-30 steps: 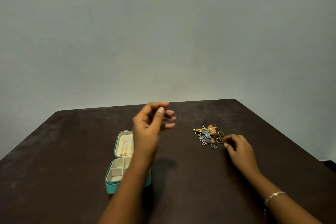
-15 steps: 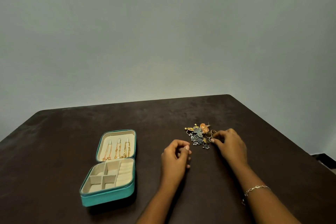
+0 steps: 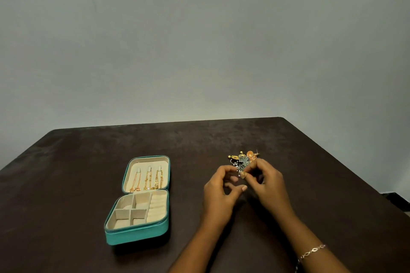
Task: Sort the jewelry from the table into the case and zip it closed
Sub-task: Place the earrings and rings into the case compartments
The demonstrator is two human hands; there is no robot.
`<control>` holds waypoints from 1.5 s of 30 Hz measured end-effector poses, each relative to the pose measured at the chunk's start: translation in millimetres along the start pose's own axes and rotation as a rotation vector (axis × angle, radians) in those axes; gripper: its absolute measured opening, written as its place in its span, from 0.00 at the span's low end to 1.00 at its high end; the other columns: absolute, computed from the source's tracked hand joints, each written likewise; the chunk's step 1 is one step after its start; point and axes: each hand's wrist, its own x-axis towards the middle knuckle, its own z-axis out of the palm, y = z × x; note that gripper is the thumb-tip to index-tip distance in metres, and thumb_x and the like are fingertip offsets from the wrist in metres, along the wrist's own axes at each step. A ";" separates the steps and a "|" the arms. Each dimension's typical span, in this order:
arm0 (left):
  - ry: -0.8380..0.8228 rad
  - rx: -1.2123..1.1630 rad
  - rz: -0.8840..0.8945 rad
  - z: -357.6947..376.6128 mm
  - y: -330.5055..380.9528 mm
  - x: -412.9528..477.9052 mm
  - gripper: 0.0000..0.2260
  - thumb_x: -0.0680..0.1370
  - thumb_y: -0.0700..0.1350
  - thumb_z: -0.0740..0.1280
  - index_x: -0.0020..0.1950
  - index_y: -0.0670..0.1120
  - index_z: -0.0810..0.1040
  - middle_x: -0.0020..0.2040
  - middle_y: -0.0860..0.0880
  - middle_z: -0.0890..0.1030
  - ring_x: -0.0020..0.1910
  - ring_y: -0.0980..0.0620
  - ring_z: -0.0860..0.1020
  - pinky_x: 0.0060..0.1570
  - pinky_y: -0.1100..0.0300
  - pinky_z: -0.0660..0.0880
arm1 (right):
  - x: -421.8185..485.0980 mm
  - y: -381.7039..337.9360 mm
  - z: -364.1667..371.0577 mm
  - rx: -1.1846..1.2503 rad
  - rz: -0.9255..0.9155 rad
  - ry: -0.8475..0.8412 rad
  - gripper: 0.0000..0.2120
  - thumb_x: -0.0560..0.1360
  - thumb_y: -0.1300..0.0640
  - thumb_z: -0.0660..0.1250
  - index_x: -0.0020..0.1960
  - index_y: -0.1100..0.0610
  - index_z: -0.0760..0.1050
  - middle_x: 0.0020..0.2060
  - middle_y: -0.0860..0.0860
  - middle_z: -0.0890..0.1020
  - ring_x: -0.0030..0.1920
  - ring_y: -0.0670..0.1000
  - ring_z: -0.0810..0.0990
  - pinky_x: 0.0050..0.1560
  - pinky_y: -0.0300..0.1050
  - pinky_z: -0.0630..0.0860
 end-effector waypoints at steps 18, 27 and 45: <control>0.057 0.370 0.200 -46.4 17.4 -24.0 0.04 0.72 0.44 0.62 0.41 0.45 0.76 0.39 0.56 0.75 0.39 0.54 0.76 0.38 0.52 0.77 | -30.6 -50.9 2.6 0.300 0.042 -0.218 0.10 0.71 0.69 0.68 0.41 0.55 0.82 0.39 0.48 0.84 0.33 0.46 0.81 0.31 0.37 0.75; 0.230 0.593 0.407 -117.0 43.6 -38.1 0.11 0.73 0.47 0.59 0.45 0.44 0.78 0.41 0.55 0.77 0.41 0.62 0.71 0.41 0.78 0.64 | -37.3 -66.5 13.2 0.342 -0.023 -0.206 0.09 0.67 0.61 0.72 0.37 0.46 0.81 0.39 0.47 0.80 0.36 0.44 0.78 0.30 0.36 0.73; 0.028 0.791 0.061 -168.2 7.2 -59.2 0.15 0.77 0.42 0.61 0.63 0.53 0.71 0.61 0.56 0.74 0.61 0.58 0.69 0.58 0.65 0.66 | -24.3 -96.0 96.0 0.215 0.041 -0.338 0.10 0.66 0.64 0.74 0.36 0.49 0.80 0.38 0.48 0.79 0.40 0.46 0.78 0.42 0.41 0.75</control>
